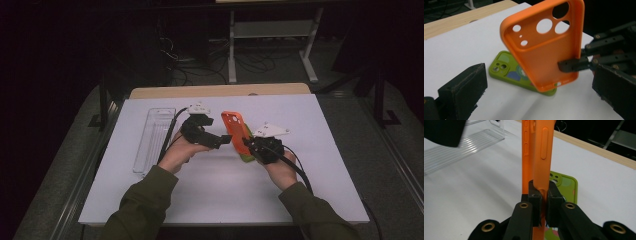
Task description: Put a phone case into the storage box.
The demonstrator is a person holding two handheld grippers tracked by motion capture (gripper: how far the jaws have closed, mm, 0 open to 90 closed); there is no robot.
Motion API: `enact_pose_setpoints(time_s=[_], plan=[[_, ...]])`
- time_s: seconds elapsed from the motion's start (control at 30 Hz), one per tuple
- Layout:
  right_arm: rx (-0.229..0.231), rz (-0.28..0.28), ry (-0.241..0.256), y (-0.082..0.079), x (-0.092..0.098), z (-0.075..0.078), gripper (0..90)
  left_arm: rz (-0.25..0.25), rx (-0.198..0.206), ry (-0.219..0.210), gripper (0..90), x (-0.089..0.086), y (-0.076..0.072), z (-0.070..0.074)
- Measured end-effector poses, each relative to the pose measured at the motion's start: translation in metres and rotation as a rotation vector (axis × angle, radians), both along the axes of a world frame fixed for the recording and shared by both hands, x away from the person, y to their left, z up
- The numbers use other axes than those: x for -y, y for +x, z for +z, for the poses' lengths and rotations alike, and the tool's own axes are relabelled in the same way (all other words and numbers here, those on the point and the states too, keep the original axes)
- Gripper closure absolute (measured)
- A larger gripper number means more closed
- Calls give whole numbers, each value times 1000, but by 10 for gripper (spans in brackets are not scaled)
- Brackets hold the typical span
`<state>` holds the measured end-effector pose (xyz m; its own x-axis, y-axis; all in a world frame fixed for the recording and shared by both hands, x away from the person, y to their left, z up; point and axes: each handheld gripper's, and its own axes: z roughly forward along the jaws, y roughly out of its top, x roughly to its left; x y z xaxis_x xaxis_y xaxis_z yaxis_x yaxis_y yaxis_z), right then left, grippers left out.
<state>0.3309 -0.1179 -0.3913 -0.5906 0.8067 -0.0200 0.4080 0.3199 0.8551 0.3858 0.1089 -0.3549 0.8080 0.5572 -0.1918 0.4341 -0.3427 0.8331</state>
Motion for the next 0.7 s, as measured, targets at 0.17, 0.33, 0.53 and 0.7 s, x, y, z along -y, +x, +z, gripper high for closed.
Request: enact_pose_setpoints(time_s=[0.17,0.33,0.53,0.7], plan=[[-7,10,7,-2,-5,1,835,-10,14,-23,0,9,3,0],[-7,21,10,-4,-11,0,835,2,19,-30,0,15,5,-3],[-12,30,9,-6,-17,-1,835,36,8,-59,0,22,6,-6],[-14,24,14,-6,-17,-1,835,61,4,-69,0,25,6,-6]])
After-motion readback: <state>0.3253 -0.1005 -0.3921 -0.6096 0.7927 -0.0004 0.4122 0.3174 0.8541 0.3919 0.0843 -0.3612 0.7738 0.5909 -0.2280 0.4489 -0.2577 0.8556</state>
